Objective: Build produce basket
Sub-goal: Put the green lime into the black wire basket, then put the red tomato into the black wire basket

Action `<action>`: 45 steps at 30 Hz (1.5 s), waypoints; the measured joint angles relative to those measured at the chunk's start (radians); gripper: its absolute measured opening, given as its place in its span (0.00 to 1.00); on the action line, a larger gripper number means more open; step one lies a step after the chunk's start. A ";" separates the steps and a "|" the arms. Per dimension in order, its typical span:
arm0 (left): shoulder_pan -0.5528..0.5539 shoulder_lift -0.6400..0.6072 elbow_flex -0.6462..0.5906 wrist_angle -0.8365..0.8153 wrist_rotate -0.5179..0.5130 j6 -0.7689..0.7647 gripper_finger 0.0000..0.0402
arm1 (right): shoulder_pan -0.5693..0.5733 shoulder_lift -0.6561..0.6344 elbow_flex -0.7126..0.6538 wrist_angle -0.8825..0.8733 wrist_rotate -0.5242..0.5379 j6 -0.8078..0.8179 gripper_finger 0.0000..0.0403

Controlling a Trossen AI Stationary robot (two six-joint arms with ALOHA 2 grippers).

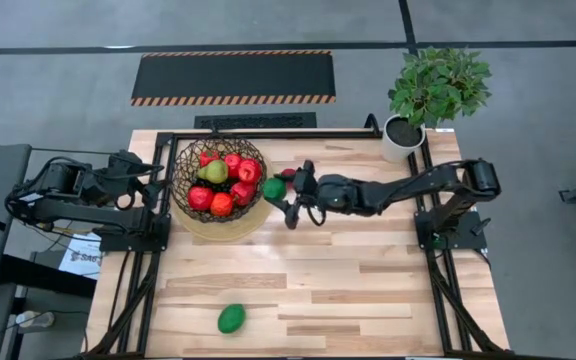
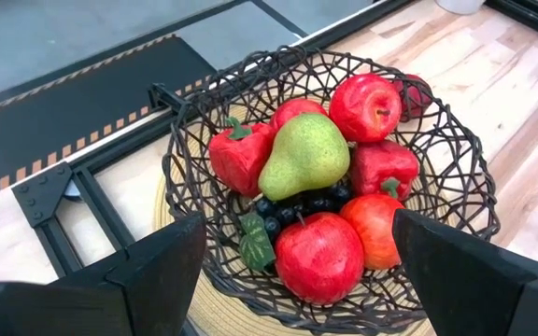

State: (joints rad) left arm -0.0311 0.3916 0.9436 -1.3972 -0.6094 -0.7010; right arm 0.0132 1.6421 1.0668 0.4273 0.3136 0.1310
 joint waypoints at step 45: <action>0.000 0.000 0.000 -0.004 0.028 -0.002 0.82 | -0.054 0.597 0.836 -0.414 0.055 -0.101 0.98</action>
State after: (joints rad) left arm -0.0312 0.3916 0.9436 -1.4014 -0.5817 -0.7025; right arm -0.0410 2.2388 1.9030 0.0132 0.3691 0.0304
